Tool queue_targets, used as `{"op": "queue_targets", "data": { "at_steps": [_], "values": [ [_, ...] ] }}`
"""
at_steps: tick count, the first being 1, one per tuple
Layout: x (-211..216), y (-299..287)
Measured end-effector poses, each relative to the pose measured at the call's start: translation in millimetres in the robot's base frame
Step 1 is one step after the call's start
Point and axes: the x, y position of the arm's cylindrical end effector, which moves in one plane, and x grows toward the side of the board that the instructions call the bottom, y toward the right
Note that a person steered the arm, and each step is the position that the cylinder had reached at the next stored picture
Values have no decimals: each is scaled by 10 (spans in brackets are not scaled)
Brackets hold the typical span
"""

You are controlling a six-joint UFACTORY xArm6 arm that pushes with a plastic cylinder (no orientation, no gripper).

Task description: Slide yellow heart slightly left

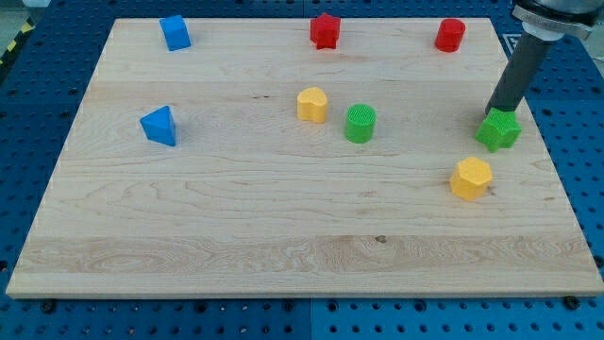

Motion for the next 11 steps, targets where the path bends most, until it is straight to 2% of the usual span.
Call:
{"op": "queue_targets", "data": {
  "at_steps": [3,5,6,8,9,10,11],
  "values": [
    [-34,-20],
    [-400,-862],
    [-361,-1138],
    [-92,-1109],
    [-288,-1132],
    [-429,-1468],
    [-261,-1910]
  ]
}}
